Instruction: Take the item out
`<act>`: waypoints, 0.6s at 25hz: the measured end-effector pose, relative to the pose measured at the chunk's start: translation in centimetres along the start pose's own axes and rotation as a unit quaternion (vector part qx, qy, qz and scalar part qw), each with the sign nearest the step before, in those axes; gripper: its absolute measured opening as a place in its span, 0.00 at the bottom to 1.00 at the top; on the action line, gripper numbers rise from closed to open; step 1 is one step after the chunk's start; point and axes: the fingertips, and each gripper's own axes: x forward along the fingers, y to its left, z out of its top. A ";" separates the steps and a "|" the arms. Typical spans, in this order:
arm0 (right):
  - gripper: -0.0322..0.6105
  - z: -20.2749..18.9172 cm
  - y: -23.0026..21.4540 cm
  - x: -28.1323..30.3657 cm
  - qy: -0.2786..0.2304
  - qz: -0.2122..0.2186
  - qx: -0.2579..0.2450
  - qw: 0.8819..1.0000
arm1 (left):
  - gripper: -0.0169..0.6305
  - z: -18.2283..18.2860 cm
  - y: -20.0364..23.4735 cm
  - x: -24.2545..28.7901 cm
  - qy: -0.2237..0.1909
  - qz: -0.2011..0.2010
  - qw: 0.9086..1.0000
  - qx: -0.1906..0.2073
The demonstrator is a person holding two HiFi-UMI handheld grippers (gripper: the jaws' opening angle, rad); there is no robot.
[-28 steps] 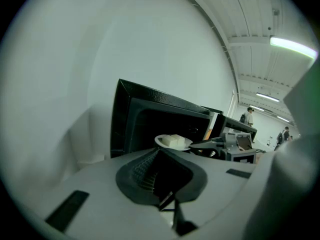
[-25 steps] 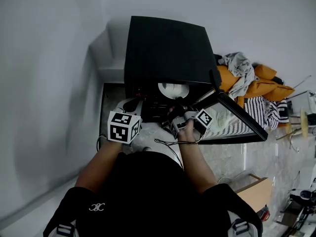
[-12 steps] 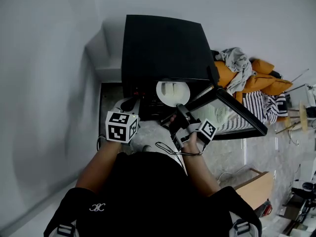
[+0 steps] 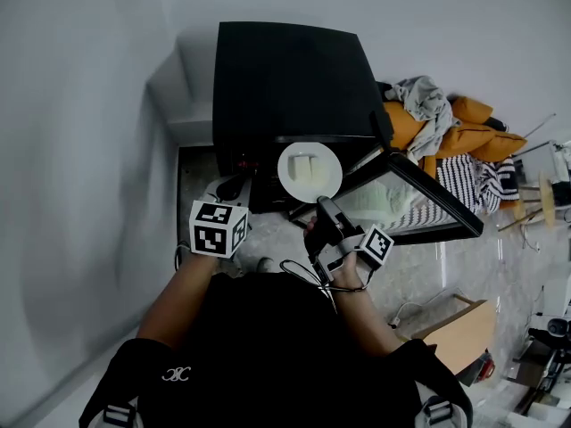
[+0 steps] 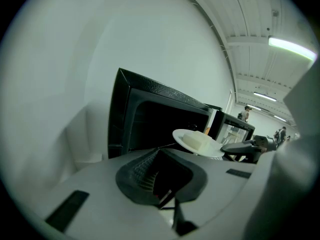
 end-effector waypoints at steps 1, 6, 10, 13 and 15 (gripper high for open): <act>0.08 0.0 -0.1 -0.1 0.000 0.001 0.002 1.000 | 0.02 0.0 -0.1 0.1 0.000 -0.001 1.000 0.001; 0.08 0.2 -0.4 -0.4 0.000 0.005 0.002 1.000 | 0.02 0.3 -0.1 0.5 -0.001 -0.001 1.000 0.010; 0.08 0.2 -0.3 -0.5 0.001 0.011 -0.001 1.000 | 0.02 0.3 0.2 0.5 -0.003 0.000 1.000 0.010; 0.08 0.3 -0.1 -0.4 0.003 0.013 -0.002 1.000 | 0.02 0.2 0.3 0.6 -0.004 0.001 1.000 0.009; 0.08 0.3 -0.1 -0.3 0.005 0.013 -0.003 1.000 | 0.02 0.2 0.3 0.5 -0.004 0.001 1.000 0.008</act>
